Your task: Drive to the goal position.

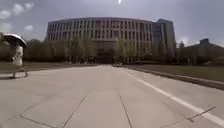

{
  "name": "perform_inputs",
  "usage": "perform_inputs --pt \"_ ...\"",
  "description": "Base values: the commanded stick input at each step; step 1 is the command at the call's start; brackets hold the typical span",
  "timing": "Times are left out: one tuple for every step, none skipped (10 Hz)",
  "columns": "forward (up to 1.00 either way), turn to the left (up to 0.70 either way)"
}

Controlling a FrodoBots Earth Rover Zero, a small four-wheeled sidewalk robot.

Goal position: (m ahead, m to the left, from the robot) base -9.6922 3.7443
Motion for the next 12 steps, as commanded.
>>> perform_inputs --pt "0.70 0.03" --pt "0.70 0.03" --pt "0.70 0.03" --pt "0.70 0.03" --pt "0.70 0.03" --pt "0.70 0.03" --pt "0.70 0.03" --pt "0.70 0.03" --pt "0.70 0.03" --pt "0.70 0.03" --pt "0.70 0.03" --pt "0.70 0.03"
